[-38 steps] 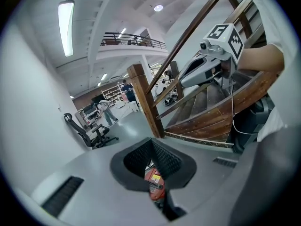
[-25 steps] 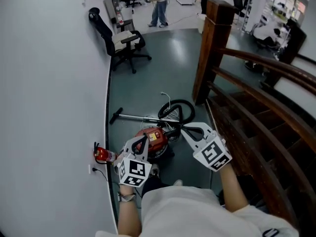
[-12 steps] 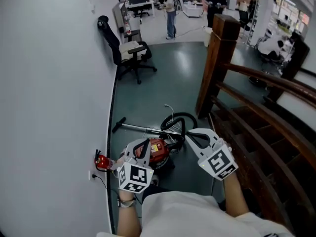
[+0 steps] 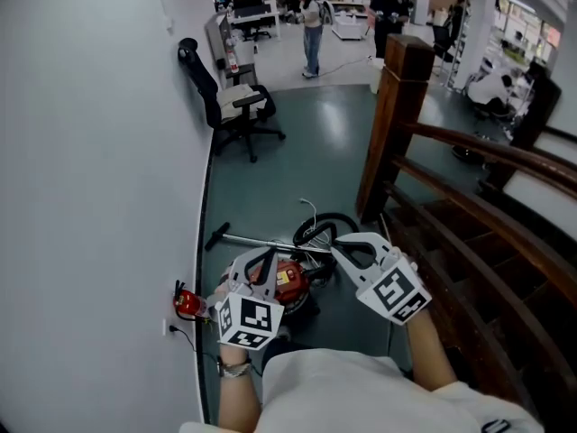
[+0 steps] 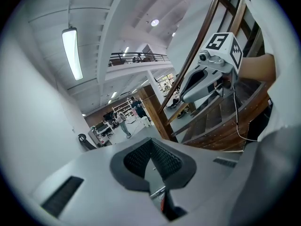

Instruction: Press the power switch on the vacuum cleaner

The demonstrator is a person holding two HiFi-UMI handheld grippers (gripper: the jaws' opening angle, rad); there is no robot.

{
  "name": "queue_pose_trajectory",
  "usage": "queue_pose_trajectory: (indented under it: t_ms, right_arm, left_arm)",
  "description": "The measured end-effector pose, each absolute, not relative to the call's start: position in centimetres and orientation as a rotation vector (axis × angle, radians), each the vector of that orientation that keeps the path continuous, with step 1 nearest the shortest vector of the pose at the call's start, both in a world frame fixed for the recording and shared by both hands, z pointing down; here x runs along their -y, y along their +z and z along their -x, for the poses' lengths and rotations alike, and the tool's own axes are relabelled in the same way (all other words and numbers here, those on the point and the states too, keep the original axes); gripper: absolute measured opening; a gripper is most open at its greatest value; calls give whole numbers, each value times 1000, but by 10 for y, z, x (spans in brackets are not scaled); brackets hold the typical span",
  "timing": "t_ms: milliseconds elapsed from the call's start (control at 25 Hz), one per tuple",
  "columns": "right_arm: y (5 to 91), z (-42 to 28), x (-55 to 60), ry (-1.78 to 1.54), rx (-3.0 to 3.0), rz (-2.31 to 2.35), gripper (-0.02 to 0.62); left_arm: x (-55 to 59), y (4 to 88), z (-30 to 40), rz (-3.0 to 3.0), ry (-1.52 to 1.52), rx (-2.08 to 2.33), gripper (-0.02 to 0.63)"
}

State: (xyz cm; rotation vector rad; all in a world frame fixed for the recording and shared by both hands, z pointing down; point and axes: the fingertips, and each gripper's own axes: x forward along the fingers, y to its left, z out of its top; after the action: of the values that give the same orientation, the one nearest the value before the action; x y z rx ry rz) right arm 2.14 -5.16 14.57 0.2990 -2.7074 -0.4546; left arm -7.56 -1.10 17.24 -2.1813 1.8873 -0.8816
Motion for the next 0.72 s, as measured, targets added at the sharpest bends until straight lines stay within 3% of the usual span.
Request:
queue_pose_trajectory:
  t_ms: [720]
  right_arm:
    - [145,-16,48,-412,2692,-325,28]
  left_arm:
    - [11,179,70,2239,-912,-1831,2]
